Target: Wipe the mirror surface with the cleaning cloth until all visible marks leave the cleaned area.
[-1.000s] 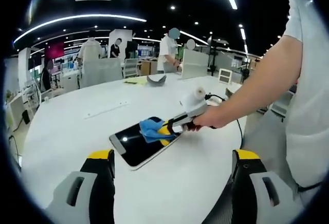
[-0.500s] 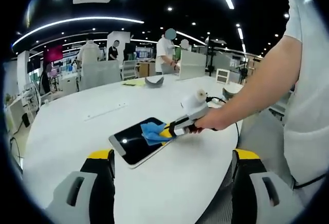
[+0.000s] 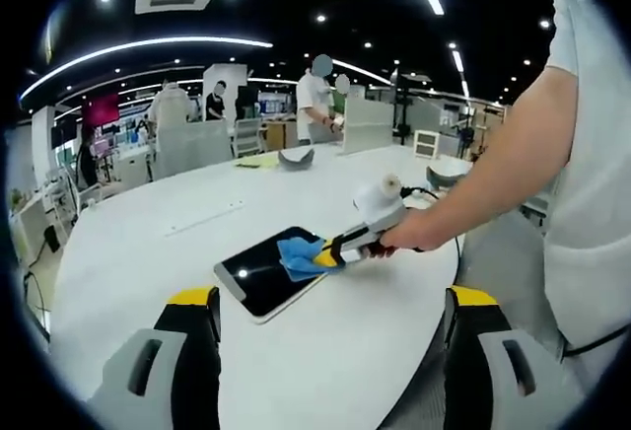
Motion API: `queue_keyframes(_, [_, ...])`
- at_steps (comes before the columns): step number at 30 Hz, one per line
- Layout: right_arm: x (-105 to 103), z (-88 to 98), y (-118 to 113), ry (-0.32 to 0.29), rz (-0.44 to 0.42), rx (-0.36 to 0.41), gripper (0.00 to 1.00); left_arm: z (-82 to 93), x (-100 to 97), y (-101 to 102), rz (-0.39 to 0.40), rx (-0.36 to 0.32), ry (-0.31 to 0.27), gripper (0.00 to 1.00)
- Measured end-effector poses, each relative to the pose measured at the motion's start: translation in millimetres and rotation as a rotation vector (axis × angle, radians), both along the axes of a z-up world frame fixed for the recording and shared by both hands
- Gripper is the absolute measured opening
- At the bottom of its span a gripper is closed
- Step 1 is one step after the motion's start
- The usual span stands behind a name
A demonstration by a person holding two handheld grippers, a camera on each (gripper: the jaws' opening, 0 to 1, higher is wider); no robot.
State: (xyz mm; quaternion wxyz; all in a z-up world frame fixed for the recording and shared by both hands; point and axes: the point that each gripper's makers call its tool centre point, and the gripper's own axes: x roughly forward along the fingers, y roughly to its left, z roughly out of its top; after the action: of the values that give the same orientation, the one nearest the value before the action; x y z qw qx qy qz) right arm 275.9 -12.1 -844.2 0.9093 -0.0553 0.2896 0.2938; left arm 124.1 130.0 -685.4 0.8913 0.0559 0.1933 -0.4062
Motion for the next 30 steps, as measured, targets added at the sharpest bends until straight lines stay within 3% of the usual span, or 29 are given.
queue_keyframes(30, [-3.5,0.3,0.6,0.013,0.019,-0.009,0.02,3.9,-5.1,-1.1,-0.001,0.009,-0.020,0.95])
